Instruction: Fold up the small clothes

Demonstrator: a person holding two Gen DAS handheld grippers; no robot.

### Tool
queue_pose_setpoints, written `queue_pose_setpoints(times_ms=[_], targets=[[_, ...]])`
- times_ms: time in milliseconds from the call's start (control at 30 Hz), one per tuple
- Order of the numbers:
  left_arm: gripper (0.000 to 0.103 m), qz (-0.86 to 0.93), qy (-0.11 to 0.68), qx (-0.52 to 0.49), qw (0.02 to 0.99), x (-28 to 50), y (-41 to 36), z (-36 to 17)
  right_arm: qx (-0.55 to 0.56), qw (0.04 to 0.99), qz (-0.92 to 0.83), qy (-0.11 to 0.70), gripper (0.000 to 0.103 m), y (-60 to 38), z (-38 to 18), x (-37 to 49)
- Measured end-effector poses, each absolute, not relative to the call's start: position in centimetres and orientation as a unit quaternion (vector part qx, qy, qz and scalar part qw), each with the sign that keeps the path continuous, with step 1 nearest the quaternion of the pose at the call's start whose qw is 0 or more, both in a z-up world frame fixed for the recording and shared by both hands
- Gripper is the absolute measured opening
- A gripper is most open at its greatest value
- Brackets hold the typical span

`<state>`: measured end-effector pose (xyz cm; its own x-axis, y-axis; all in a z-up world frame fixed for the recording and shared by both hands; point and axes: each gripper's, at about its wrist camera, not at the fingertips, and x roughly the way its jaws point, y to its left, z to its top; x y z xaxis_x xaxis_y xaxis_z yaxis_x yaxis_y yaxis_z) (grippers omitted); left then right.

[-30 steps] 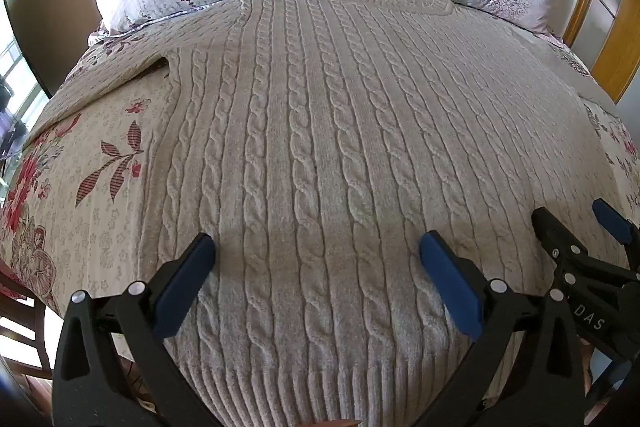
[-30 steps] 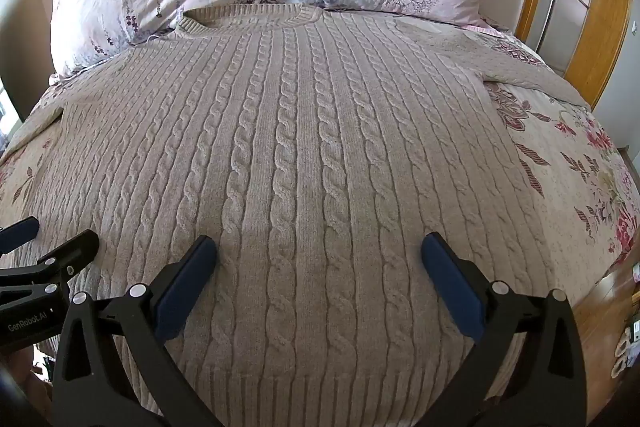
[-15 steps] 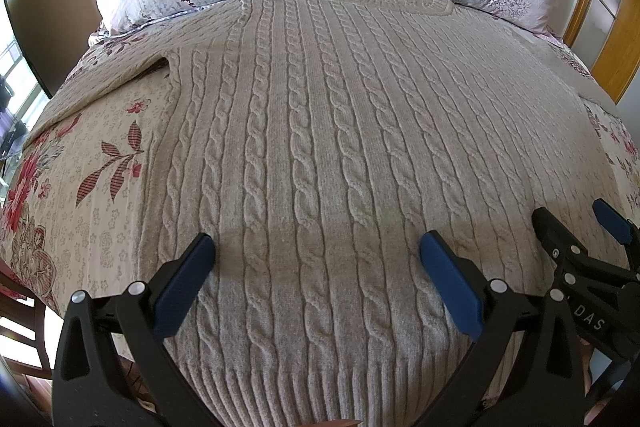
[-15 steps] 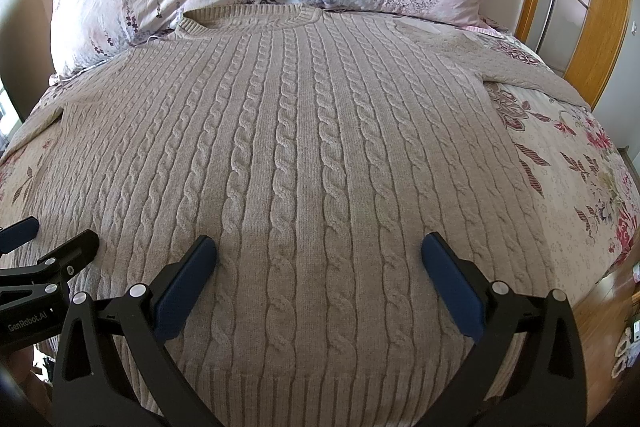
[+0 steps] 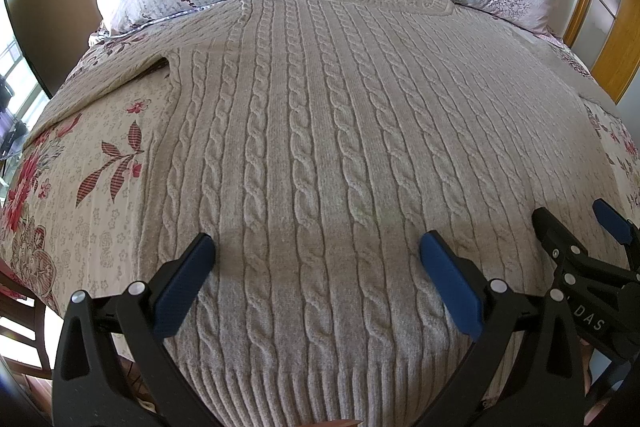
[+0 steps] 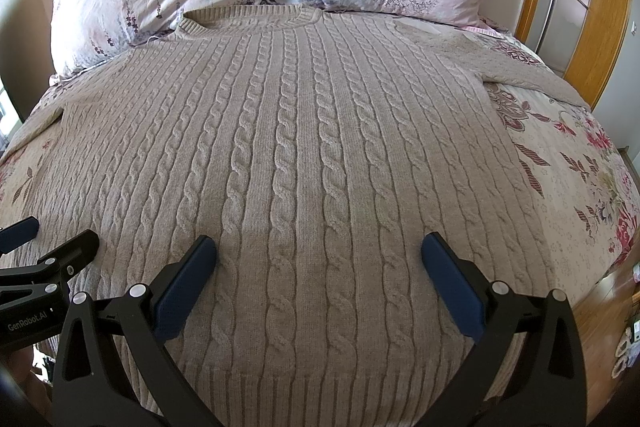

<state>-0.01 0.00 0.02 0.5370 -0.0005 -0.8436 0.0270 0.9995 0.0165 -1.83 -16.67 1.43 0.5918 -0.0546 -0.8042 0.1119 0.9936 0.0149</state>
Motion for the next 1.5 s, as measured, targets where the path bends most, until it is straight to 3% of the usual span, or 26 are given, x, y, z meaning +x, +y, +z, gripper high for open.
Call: queue_pose_setpoints(times_ms=[1500], targets=[[0.101, -0.008, 0.482, 0.014, 0.876, -0.03, -0.01, 0.01, 0.029, 0.894, -0.042, 0.446, 0.102, -16.69, 1.35, -1.68]])
